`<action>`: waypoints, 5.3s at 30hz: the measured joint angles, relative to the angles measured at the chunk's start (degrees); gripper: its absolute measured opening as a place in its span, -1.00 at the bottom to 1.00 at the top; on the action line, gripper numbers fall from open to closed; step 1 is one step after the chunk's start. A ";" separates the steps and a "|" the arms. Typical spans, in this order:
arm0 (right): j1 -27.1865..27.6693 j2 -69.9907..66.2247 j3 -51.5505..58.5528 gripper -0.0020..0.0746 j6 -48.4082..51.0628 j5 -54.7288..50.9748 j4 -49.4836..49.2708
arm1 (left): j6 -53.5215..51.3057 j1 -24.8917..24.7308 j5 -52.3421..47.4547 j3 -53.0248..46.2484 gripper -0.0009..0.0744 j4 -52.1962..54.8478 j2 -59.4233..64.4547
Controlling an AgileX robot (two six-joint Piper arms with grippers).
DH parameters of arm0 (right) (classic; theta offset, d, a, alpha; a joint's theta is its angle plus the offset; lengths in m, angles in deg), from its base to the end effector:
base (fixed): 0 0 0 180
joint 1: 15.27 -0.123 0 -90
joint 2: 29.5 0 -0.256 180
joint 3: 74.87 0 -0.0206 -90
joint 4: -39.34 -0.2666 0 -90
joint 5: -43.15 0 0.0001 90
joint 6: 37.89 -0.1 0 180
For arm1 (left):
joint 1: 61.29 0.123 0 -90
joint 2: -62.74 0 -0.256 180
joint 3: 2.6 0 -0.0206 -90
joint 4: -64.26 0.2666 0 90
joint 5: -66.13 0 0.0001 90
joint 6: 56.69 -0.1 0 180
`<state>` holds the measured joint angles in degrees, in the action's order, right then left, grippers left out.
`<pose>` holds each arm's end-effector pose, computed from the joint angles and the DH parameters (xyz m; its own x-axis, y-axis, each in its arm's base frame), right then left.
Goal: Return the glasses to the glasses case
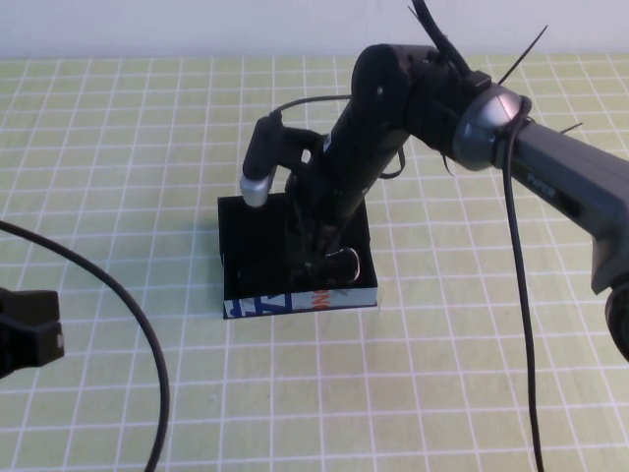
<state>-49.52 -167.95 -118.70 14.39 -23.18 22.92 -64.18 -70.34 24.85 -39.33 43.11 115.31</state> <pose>0.3920 0.2982 0.2010 -0.1043 -0.9049 -0.4126 -0.9865 0.1469 -0.0729 0.1805 -0.0529 0.2895 -0.6601 -0.0440 -0.7499 0.2391 0.9340 -0.2653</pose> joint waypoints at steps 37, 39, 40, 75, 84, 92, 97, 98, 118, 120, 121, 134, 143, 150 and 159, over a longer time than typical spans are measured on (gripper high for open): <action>20.09 -12.32 -3.44 -0.99 -28.11 2.68 -23.71 | -41.42 -20.08 32.14 7.69 -0.99 -33.62 52.46; 19.89 -12.90 -3.44 -0.99 -26.52 2.93 -25.52 | -41.42 -20.08 32.14 8.26 -0.99 -33.72 53.31; 19.73 -13.08 -3.44 -0.99 -25.85 3.03 -26.67 | -41.51 -20.08 32.14 8.38 -0.99 -33.72 53.83; 10.01 -6.23 -1.92 -0.99 -18.52 -3.05 -24.49 | -45.63 -15.15 19.30 8.38 -0.99 -26.67 33.20; 4.08 -6.08 -0.52 -0.99 -18.83 -3.20 -18.16 | -39.25 -2.24 9.37 8.38 -0.99 -22.82 12.13; 3.42 -3.81 -0.52 -0.99 -19.09 -3.42 -14.33 | -35.19 3.41 -9.58 8.38 -0.99 -21.25 0.10; 3.42 3.39 -0.40 -0.99 -21.78 -3.56 -11.20 | -30.34 3.49 -17.23 8.38 -0.99 -15.66 -9.08; 3.42 5.55 -0.40 -0.99 -22.83 -3.69 -9.76 | -28.08 3.49 -17.69 8.38 -0.99 -12.96 -11.13; 3.42 58.53 14.12 -0.99 -45.24 6.02 18.31 | 5.18 0.20 -7.33 1.13 -0.99 21.15 -30.02; 3.42 65.88 22.24 -0.99 -45.29 10.20 18.31 | 8.27 -0.02 -5.99 1.13 -0.99 21.82 -30.84; 3.42 69.68 27.43 -0.99 -45.29 13.06 18.12 | 8.65 -0.02 -5.58 1.13 -0.99 21.55 -30.96; 3.42 111.83 88.09 -0.99 -49.31 39.65 18.10 | 9.07 -0.02 -1.37 -6.11 -0.99 15.97 -31.08; 3.42 113.42 96.48 -0.99 -50.12 42.84 19.00 | 9.19 -0.60 0.07 -6.24 -0.99 14.74 -31.08; 3.42 113.42 96.60 -0.99 -50.12 42.50 19.00 | 9.19 -0.60 -0.17 -6.36 -0.99 14.60 -31.08; 3.42 113.42 96.60 -0.99 -50.12 42.51 19.00 | 9.19 -0.60 -0.26 -6.39 -0.99 14.60 -31.08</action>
<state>-46.10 -54.54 -22.10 -35.73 19.33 41.93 -54.99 -70.94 24.59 -45.72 57.71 84.23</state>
